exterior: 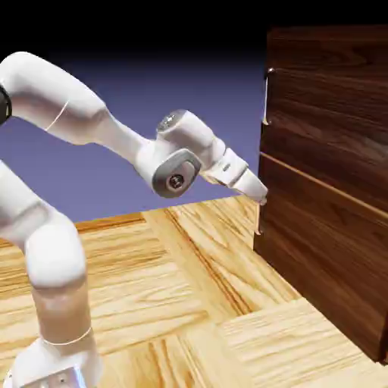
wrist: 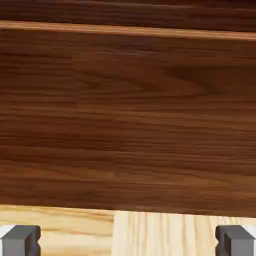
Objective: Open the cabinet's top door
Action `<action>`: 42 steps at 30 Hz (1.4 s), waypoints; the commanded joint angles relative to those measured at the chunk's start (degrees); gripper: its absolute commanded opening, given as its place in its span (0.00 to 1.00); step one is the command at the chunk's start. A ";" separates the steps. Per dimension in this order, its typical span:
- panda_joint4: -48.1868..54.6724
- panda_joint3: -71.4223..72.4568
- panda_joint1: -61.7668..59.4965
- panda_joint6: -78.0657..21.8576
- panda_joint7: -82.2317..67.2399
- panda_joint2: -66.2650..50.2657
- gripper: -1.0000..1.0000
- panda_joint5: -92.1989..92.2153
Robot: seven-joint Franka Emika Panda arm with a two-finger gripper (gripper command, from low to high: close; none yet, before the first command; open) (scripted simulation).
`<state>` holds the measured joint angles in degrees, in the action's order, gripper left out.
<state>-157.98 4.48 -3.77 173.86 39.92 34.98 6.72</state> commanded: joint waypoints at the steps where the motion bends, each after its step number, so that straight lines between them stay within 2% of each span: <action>1: 1.12 1.66 -1.66 -0.06 -0.94 0.86 0.50 2.50; 42: 47.04 69.69 -69.45 -2.36 -39.44 36.14 0.50 104.68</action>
<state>-110.94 74.16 -73.22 171.50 0.48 71.12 111.40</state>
